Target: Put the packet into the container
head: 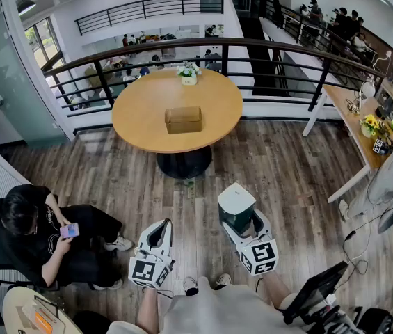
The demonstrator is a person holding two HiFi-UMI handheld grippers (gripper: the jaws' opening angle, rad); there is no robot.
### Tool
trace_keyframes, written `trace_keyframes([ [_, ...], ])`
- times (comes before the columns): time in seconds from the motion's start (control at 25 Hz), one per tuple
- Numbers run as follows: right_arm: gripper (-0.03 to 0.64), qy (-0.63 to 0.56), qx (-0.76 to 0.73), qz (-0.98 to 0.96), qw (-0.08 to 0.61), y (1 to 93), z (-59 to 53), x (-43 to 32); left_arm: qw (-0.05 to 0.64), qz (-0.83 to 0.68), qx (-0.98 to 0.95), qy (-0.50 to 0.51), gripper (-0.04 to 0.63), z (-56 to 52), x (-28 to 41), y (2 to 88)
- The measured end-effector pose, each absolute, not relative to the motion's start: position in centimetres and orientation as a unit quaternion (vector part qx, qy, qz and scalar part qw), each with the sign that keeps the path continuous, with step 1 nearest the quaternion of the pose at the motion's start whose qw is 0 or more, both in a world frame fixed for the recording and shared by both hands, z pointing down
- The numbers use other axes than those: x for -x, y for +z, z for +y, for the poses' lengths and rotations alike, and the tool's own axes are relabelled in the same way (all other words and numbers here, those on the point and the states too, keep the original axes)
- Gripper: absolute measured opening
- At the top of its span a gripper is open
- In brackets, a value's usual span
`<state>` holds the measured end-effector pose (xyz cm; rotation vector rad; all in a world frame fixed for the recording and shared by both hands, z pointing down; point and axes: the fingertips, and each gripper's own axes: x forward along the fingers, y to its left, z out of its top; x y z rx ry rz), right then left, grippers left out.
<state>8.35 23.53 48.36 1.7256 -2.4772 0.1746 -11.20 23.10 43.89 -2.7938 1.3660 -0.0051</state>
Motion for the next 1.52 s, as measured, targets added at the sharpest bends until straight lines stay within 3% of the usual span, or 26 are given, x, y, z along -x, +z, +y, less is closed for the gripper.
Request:
trace_keyframes([
  [1.04, 0.388, 0.073, -0.565, -0.820, 0.051, 48.7, 23.5, -9.0, 0.022, 0.444, 0.896, -0.016, 0.005, 23.0, 10.4, 43.4],
  [1.52, 0.388, 0.089, -0.558, -0.824, 0.040, 49.8, 24.8, -13.7, 0.028, 0.449, 0.893, -0.013, 0.005, 24.2, 5.3, 43.5],
])
